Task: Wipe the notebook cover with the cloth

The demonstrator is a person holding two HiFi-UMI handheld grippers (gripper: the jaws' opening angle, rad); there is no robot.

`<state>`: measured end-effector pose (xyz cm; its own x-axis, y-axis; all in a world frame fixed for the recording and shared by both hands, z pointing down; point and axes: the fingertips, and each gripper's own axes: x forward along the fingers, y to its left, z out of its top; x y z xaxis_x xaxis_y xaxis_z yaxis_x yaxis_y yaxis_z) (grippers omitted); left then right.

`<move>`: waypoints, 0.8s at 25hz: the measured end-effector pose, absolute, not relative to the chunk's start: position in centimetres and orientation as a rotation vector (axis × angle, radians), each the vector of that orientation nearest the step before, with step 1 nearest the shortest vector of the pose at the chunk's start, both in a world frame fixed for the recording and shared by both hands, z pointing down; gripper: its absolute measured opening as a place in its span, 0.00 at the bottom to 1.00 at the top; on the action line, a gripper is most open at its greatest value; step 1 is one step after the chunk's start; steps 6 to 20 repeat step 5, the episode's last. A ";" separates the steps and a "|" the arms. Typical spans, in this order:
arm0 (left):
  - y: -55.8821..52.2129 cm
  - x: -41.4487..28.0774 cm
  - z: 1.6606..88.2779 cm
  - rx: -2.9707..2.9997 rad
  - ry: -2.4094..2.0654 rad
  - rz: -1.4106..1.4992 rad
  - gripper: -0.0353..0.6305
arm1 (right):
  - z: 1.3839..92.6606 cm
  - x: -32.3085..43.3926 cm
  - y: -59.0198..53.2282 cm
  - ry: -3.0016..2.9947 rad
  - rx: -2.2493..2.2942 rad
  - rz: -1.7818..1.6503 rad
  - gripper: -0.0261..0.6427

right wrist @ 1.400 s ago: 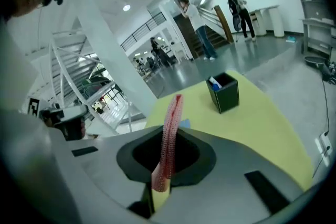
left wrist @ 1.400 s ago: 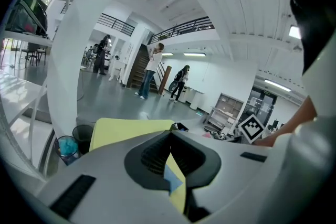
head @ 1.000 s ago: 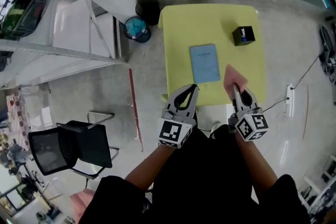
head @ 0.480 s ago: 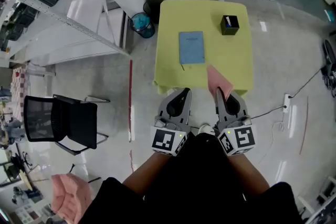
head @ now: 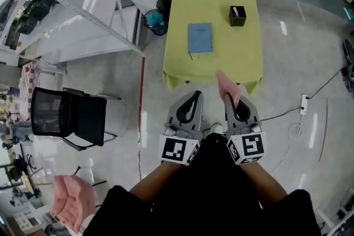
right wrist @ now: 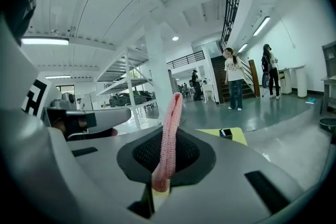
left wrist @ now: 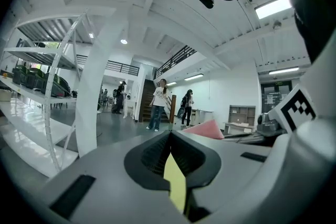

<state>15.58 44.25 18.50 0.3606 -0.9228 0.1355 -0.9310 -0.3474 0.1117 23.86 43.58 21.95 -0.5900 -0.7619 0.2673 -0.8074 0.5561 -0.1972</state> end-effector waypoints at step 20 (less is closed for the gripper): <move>46.5 15.7 17.6 2.459 -1.673 0.080 0.07 | 20.0 23.5 45.7 -2.641 1.388 0.406 0.09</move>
